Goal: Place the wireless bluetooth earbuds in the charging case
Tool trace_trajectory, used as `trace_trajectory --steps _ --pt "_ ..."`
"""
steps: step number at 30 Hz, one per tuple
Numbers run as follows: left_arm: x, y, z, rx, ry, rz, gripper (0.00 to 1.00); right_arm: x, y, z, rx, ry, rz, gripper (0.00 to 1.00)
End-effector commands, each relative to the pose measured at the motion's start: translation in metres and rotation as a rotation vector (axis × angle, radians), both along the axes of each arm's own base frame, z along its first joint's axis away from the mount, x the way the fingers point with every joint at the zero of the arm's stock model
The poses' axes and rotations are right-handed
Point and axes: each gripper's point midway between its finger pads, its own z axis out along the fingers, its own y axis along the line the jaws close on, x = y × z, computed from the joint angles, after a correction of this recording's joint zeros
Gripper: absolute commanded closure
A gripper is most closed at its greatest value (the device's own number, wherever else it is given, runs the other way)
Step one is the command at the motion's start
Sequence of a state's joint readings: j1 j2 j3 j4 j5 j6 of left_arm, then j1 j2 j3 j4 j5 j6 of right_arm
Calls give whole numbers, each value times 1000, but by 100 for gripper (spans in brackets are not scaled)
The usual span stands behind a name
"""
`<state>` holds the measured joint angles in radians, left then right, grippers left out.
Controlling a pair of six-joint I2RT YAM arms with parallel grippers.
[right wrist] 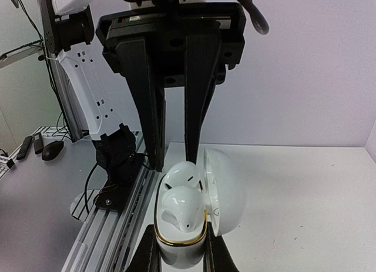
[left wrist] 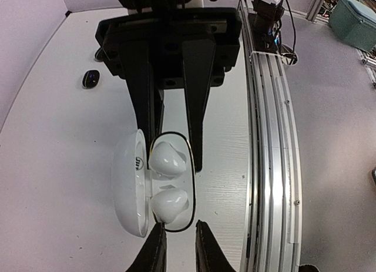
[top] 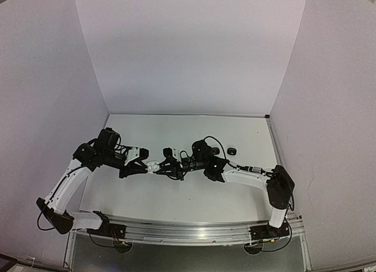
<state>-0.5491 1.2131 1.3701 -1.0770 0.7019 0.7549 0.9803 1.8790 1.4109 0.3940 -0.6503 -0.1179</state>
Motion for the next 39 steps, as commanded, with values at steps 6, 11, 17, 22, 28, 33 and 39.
trace_trajectory --steps 6,11,17,22,28,33,39 --pt "4 -18 39 -145 10 -4 85 7 -2 32 82 -42 -38 100" --pt "7 -19 37 -140 4 -1 86 7 -2 31 79 -41 -42 100" --pt "10 -12 34 -89 -18 23 82 7 -2 31 79 -43 -42 100" --pt "11 -5 24 -28 -28 40 78 7 -2 30 78 -42 -41 100" --pt "5 -4 24 -33 -8 29 78 7 -2 30 77 -37 -45 100" --pt "-3 -10 47 -103 27 10 78 10 -1 27 71 -29 -56 100" --pt "1 -18 59 -165 30 5 83 11 1 27 71 -25 -54 100"
